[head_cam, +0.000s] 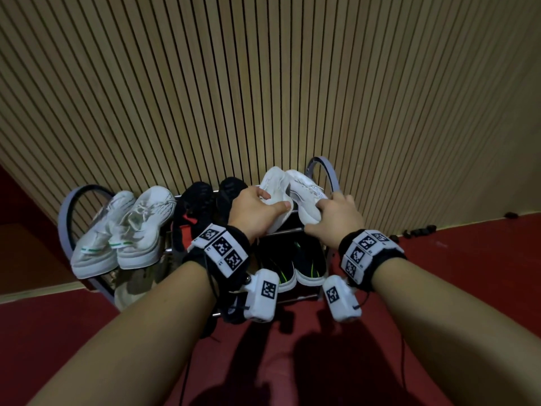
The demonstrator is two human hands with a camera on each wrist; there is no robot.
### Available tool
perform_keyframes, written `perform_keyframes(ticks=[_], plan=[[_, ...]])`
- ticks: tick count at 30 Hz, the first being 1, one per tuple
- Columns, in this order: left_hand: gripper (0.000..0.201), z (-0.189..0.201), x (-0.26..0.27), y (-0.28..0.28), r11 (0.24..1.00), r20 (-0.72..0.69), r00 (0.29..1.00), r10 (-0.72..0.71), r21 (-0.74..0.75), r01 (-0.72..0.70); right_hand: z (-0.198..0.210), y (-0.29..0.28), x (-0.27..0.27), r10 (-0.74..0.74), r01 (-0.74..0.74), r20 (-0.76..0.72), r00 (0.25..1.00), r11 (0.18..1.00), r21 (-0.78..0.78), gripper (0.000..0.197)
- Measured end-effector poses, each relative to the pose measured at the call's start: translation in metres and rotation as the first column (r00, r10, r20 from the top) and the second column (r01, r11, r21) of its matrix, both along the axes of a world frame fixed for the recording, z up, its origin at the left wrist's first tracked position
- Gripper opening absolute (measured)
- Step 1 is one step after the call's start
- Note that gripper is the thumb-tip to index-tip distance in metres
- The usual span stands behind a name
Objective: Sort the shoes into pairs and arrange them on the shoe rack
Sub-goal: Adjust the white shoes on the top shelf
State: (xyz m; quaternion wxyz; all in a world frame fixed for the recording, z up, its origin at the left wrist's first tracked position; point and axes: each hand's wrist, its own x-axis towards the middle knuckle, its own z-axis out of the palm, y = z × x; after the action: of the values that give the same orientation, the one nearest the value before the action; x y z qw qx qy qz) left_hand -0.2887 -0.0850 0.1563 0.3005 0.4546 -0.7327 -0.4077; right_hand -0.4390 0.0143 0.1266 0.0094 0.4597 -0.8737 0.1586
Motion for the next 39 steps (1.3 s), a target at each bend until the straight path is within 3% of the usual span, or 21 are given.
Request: perform_keyframes(ticks=[4,10,14,16,23,28,32,39], plan=[[0.047,-0.002,-0.003,0.001,0.999,0.025,0.999,0.041,-0.036,-0.040,0.000,-0.002,-0.002,-0.038,0.048,0.098,0.994,0.993,-0.108,0.051],[0.054,0.003,-0.010,0.004,0.995,0.097,0.994,0.043,-0.090,-0.035,0.003,-0.003,-0.005,-0.036,0.109,0.261,0.965,0.956,-0.272,0.034],[0.042,0.008,-0.011,0.000,0.997,0.062,0.997,0.047,-0.061,-0.044,0.008,-0.004,-0.007,0.013,0.153,0.389,0.921,0.908,-0.391,0.031],[0.034,0.011,-0.010,-0.003,0.997,0.058,0.997,0.056,-0.062,-0.052,0.013,-0.004,-0.007,0.015,0.187,0.436,0.900,0.890,-0.417,0.027],[0.044,0.012,-0.011,-0.002,0.994,0.086,0.995,0.057,-0.101,-0.048,0.024,-0.004,-0.009,0.008,0.259,0.519,0.855,0.860,-0.439,0.022],[0.037,0.007,-0.013,0.004,0.986,0.153,0.988,0.030,-0.166,-0.004,0.025,-0.001,-0.009,0.016,0.212,0.474,0.880,0.881,-0.423,0.026],[0.040,0.005,-0.016,0.012,0.971,0.214,0.976,0.032,-0.239,0.021,0.019,-0.001,-0.006,0.044,0.020,0.233,0.972,0.964,-0.264,0.034],[0.049,-0.009,-0.020,0.020,0.915,0.403,0.914,0.052,-0.386,0.118,0.017,-0.001,0.000,0.055,-0.054,0.015,0.998,0.998,-0.040,0.035]])
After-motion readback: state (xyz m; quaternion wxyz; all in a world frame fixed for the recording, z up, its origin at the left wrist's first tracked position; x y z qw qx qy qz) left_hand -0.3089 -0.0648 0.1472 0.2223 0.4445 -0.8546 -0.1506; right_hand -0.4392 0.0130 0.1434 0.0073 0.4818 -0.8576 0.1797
